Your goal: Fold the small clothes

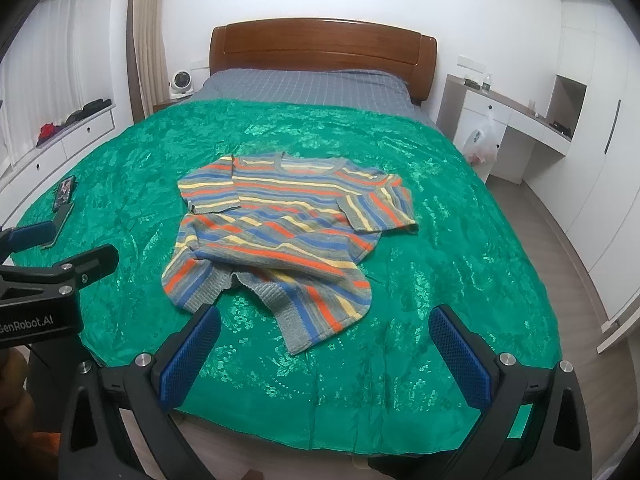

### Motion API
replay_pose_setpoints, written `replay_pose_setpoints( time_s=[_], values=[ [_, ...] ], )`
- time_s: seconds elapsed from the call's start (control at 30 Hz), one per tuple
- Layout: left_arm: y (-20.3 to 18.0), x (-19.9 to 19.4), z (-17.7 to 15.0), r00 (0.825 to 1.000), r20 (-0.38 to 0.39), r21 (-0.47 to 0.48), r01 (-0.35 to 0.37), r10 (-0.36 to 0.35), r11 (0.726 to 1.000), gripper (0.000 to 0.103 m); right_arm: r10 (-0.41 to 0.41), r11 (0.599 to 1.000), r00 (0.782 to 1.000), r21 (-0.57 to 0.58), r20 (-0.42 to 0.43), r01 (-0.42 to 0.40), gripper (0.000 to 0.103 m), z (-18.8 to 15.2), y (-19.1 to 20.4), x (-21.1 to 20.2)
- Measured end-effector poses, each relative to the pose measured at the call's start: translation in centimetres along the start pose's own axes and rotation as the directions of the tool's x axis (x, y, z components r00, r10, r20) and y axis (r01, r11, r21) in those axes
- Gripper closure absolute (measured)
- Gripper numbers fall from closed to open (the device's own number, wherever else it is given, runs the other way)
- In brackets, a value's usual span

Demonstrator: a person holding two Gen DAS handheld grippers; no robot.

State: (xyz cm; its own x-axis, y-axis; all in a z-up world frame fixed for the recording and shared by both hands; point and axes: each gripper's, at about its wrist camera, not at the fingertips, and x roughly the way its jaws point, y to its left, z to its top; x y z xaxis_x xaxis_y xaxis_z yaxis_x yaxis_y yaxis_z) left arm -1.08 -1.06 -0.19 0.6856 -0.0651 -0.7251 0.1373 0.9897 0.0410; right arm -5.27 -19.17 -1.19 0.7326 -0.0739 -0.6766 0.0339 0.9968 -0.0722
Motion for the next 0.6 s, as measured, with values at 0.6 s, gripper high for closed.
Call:
replay_pose_setpoints(
  time_s=[0.6],
  values=[
    [0.2, 0.43, -0.57, 1.0, -0.017, -0.001, -0.006, 0.006, 1.0, 0.0, -0.002, 1.0, 1.0, 0.016, 0.005, 0.002, 0.0, -0.03, -0.3, -0.23]
  ],
)
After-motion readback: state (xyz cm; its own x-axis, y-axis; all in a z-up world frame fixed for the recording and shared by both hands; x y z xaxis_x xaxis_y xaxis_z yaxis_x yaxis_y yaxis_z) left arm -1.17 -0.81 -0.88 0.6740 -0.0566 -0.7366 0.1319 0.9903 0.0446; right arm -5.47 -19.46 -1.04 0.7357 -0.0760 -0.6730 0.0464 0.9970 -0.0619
